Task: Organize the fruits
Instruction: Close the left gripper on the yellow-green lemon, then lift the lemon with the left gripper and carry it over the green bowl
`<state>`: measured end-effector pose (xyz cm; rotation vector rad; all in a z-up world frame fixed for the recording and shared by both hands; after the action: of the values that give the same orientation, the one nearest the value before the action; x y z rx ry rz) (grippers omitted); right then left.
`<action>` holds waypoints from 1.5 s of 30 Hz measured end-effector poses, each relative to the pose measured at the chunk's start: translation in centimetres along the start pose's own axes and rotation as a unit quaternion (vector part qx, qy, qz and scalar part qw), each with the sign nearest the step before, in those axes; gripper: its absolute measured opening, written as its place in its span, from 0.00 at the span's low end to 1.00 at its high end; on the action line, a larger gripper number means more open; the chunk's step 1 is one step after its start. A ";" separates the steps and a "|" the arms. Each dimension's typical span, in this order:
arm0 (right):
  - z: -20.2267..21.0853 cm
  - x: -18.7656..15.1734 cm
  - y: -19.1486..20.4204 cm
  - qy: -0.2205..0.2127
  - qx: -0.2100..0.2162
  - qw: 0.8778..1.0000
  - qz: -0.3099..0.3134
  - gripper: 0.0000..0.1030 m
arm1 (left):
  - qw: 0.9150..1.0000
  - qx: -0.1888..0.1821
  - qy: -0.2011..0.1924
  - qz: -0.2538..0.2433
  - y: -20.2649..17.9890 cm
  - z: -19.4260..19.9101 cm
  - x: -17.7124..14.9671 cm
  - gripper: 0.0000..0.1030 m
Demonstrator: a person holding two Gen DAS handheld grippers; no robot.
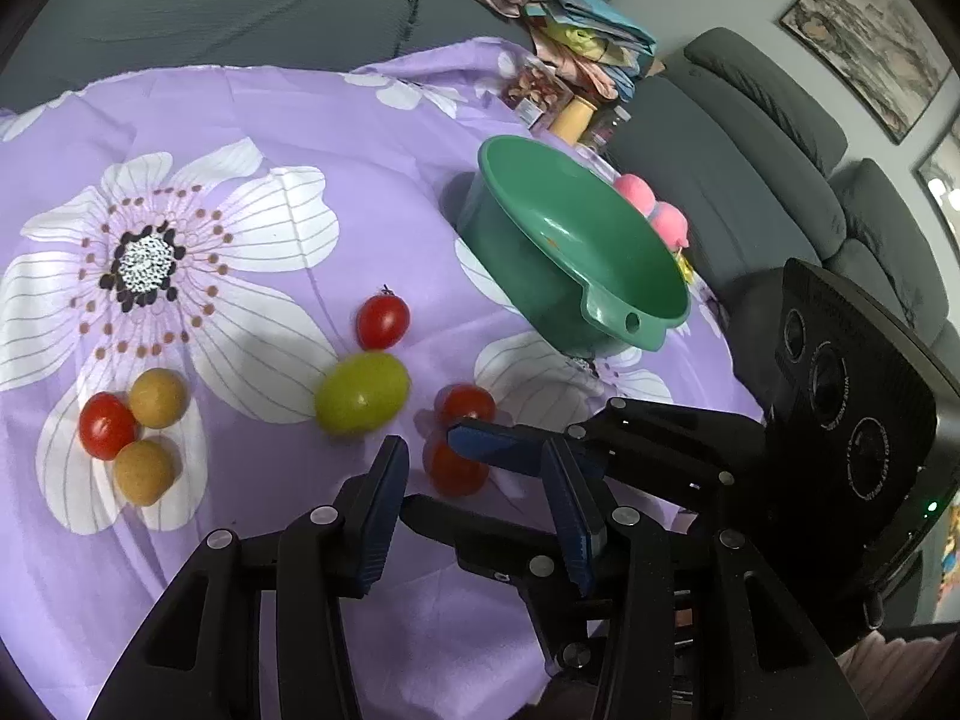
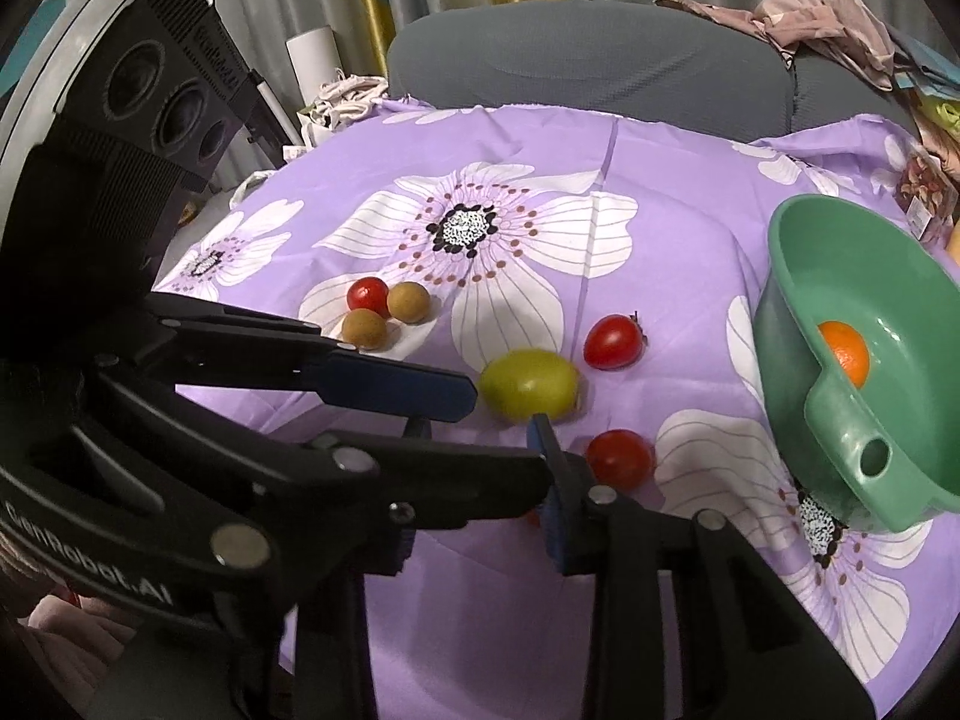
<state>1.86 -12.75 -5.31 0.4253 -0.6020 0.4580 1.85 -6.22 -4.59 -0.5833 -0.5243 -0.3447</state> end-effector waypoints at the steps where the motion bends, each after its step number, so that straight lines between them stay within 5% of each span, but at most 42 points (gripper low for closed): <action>1: -0.1 -0.1 0.0 0.001 0.004 1.000 0.001 0.31 | 1.000 0.005 0.001 -0.001 0.1 -0.2 -0.1 0.44; 10: -1.8 -0.3 -0.7 0.017 0.026 0.999 -0.017 0.33 | 1.000 0.013 0.000 0.018 1.9 -1.1 0.0 0.43; 12: -1.9 0.2 -1.1 0.019 0.024 0.999 -0.024 0.50 | 1.000 0.019 -0.005 0.022 2.8 -0.5 0.4 0.43; 22: -3.6 4.7 -1.1 0.044 0.012 0.999 0.004 0.64 | 0.994 0.010 -0.028 0.101 9.0 0.3 4.3 0.47; 26: -5.4 6.3 -1.5 0.063 0.021 0.998 -0.015 0.65 | 0.993 0.007 -0.013 0.115 10.5 -0.5 5.2 0.48; 28: -6.3 6.8 -1.6 0.073 0.029 0.997 -0.027 0.65 | 0.993 0.005 -0.003 0.121 11.0 -1.2 5.4 0.58; 40: -10.5 7.7 -2.7 0.107 0.024 0.991 -0.072 0.63 | 0.994 -0.005 0.032 0.105 11.3 -3.5 6.5 0.58; 45: -10.8 7.9 -2.6 0.102 0.020 0.993 -0.060 0.54 | 0.994 -0.007 0.046 0.096 11.2 -4.4 6.2 0.58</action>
<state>13.65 -7.21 -9.07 0.4437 -0.3675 0.3923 13.53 -1.03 -9.06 -0.6241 -0.3743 -0.1920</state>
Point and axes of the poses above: each gripper's, at about its wrist camera, not at the fingertips, and z roughly against the way its jaws point, y to its left, x to its top, the point moved 6 cm from there along -z, roughly the way its jaws point, and after that the axes turned 6 degrees about -z, right-handed, at the moved point
